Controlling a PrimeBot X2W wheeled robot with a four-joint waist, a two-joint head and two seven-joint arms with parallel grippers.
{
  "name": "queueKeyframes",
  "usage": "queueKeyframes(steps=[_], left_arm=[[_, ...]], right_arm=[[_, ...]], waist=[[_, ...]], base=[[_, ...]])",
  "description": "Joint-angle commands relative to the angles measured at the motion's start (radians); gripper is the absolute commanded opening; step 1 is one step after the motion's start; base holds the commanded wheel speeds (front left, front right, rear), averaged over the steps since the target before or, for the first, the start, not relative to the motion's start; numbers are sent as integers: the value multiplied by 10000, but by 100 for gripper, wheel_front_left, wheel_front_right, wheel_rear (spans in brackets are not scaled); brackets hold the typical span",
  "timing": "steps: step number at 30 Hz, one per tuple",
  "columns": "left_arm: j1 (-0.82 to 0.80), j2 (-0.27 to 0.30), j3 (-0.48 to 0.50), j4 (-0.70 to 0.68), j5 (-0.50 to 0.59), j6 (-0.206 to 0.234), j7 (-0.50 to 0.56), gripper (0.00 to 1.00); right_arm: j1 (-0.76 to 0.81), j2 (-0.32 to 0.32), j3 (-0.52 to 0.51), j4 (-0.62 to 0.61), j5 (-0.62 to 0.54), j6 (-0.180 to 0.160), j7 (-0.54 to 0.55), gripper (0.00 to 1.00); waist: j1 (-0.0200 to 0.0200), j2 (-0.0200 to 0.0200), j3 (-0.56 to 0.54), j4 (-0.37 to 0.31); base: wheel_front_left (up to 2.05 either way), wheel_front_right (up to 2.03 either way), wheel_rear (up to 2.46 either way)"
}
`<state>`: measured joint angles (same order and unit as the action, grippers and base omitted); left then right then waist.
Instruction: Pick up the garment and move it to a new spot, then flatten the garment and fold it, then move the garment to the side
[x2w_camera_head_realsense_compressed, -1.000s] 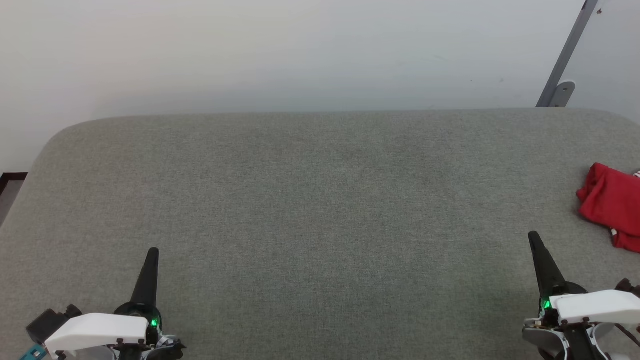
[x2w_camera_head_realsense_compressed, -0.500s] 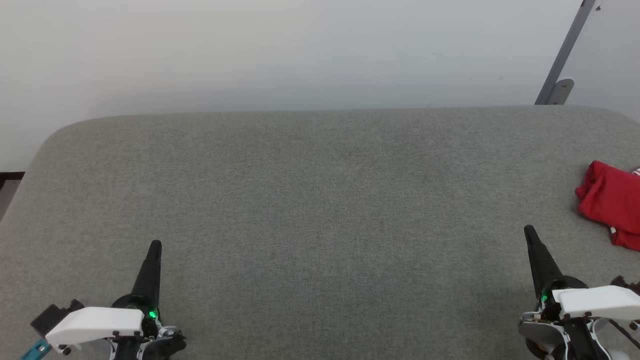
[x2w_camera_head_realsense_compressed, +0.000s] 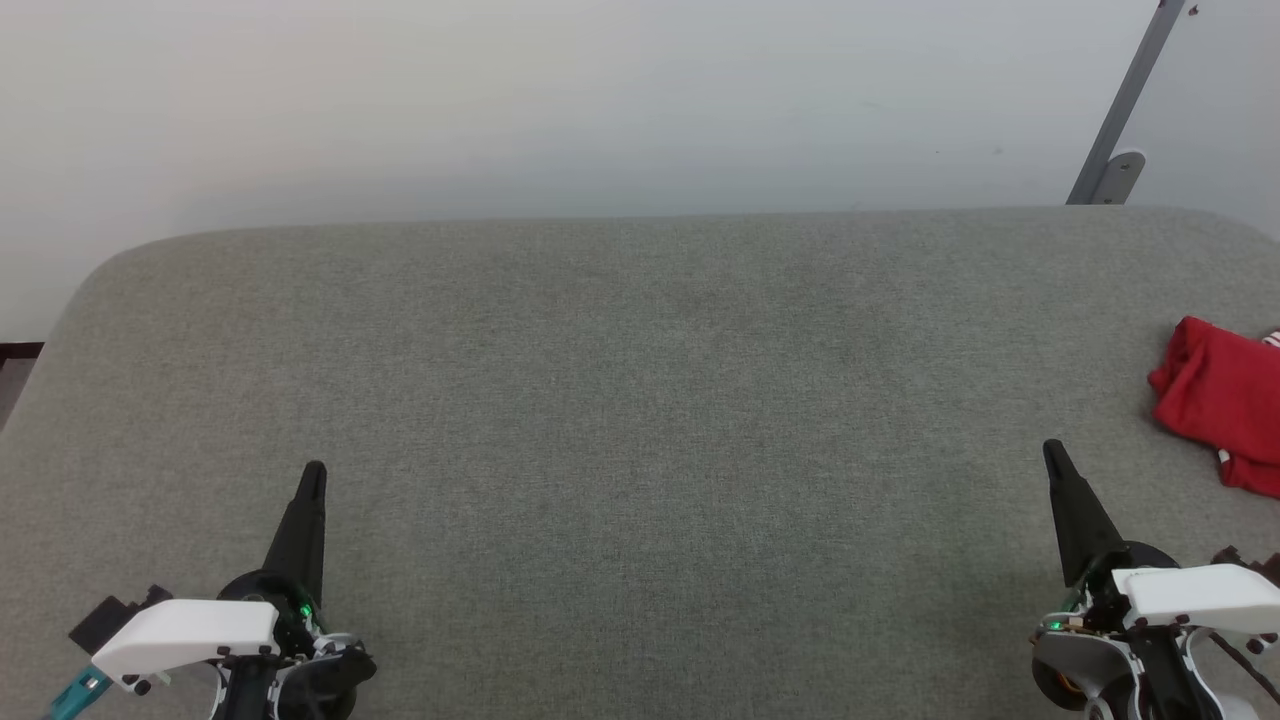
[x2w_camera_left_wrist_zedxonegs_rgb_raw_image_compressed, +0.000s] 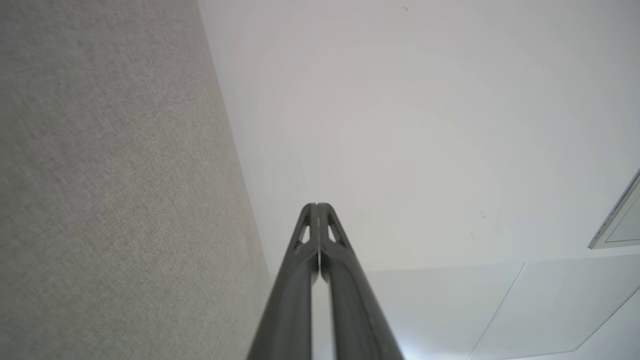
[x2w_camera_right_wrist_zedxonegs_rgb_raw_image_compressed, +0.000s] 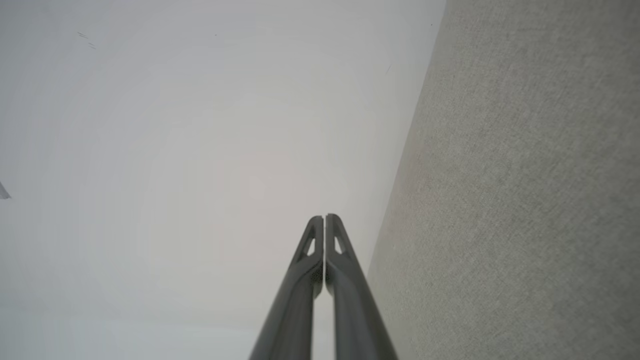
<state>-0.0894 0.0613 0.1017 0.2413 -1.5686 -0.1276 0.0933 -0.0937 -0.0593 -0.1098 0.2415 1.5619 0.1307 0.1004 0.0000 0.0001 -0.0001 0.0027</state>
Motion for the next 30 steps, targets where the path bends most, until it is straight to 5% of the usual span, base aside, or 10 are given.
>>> queueKeyframes(steps=[1,30], left_arm=[[-170,-41,51,11,-208,-53,76,0],[-263,-90,98,48,-476,-56,208,0]], right_arm=[[-171,77,-46,37,215,0,87,0],[-175,112,-54,49,522,0,168,0]], waist=[[0,-1,7,-6],[0,-1,32,-27]], base=[[0,0,0],[0,0,0]])
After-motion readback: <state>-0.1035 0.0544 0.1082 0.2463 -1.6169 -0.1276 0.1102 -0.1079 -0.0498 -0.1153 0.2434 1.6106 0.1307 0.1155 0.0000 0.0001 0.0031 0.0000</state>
